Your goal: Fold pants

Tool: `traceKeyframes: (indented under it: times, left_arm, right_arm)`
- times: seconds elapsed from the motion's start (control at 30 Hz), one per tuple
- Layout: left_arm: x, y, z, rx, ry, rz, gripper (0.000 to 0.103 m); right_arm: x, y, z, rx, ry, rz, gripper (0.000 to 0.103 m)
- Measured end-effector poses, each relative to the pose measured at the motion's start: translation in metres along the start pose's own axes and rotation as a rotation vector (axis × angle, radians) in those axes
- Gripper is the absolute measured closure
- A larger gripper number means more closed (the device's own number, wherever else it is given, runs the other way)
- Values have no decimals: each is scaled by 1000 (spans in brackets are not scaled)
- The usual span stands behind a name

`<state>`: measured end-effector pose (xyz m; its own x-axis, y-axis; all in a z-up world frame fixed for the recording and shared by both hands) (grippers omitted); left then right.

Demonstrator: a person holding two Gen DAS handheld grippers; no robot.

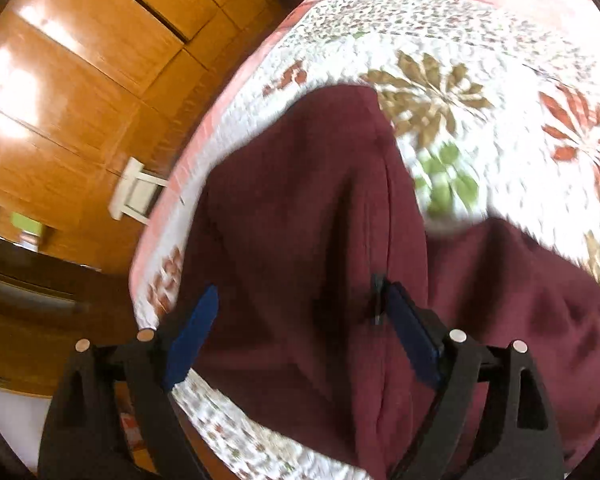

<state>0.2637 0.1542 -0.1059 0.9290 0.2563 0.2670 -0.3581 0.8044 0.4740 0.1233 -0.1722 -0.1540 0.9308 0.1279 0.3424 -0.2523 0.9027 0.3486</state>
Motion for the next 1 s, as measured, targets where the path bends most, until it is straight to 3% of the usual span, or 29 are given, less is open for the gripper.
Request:
traceKeyframes:
  times: [0.13,0.23,0.3,0.33,0.4,0.43,0.5,0.77,0.9,1.0]
  left_arm:
    - [35,-14,-5,127,17,-46,13]
    - [42,-13,-14,152,62,-34,13]
    - [42,-11,-21,107,88,-7,31]
    - [40,-7,-23,71,100,15,51]
    - [32,6,-24,-37,112,106,76]
    - [28,11,-24,-54,113,126,85]
    - [18,20,-18,-54,82,130,88]
    - [-54,102,19,-180,-108,272,91]
    - [-86,131,-14,-207,-95,326,87]
    - [-113,138,-60,-267,11,372,84]
  right_arm:
    - [-2,1,-2,7,-11,21,43]
    - [-5,3,-2,3,-20,48,41]
    - [-6,3,-3,4,-25,54,41]
    - [-6,3,-3,7,-27,53,41]
    - [-6,2,-3,20,-31,45,41]
    - [-6,1,-3,25,-32,40,41]
    - [-6,-2,-2,44,-37,24,39]
    - [-7,-2,-1,45,-47,25,39]
    - [-6,-2,-1,44,-45,16,39]
    - [-4,-3,5,51,-45,-3,39]
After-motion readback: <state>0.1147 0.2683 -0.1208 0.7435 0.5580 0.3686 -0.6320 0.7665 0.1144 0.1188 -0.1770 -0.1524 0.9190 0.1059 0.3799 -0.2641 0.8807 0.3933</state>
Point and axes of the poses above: each gripper's, at about its wrist camera, not at the fingertips, and z roughly against the way its jaws point, y to its left, x to its top, the point moved 2 cm from there along -z, roughly the way its jaws point, and after that the axes turned 1 degree about -z, right-handed, at the moved point
